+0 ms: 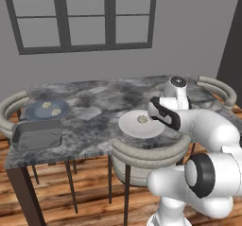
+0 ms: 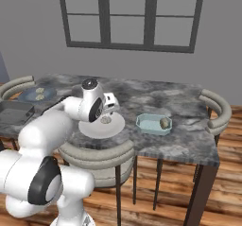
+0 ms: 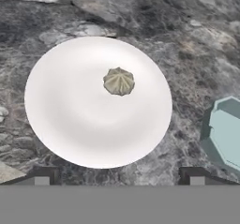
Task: Place two dumplings into each of the tupperware containers and then place the containers in the fridge.
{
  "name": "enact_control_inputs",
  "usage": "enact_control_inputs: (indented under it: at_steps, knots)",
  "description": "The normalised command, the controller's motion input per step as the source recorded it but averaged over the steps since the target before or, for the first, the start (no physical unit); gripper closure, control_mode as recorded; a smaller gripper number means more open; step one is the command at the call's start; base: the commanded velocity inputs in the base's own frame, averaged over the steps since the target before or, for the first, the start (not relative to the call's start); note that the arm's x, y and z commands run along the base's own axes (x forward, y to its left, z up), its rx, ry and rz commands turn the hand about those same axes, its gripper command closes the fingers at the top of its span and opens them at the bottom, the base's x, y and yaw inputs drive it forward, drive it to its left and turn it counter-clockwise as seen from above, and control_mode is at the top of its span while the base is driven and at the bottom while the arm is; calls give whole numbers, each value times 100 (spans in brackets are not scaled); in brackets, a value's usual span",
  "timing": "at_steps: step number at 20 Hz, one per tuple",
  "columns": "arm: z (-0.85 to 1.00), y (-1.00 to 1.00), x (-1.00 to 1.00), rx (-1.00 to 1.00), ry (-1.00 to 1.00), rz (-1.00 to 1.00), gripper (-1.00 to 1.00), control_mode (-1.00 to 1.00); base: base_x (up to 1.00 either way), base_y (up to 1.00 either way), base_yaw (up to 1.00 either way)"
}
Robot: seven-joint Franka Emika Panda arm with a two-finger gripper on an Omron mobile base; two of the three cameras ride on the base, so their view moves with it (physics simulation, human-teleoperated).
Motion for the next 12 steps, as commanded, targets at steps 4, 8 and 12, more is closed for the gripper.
enact_control_inputs:
  at_steps: [4, 8, 12]
  knots:
    - [-4, 3, 26, 6, 12, 0, -100, -100, 0, 0, 0]
    - [-46, 1, 21, 5, 0, 0, -100, -100, 0, 0, 0]
    - [-62, 17, 28, 1, 0, 0, -100, -100, 0, 0, 0]
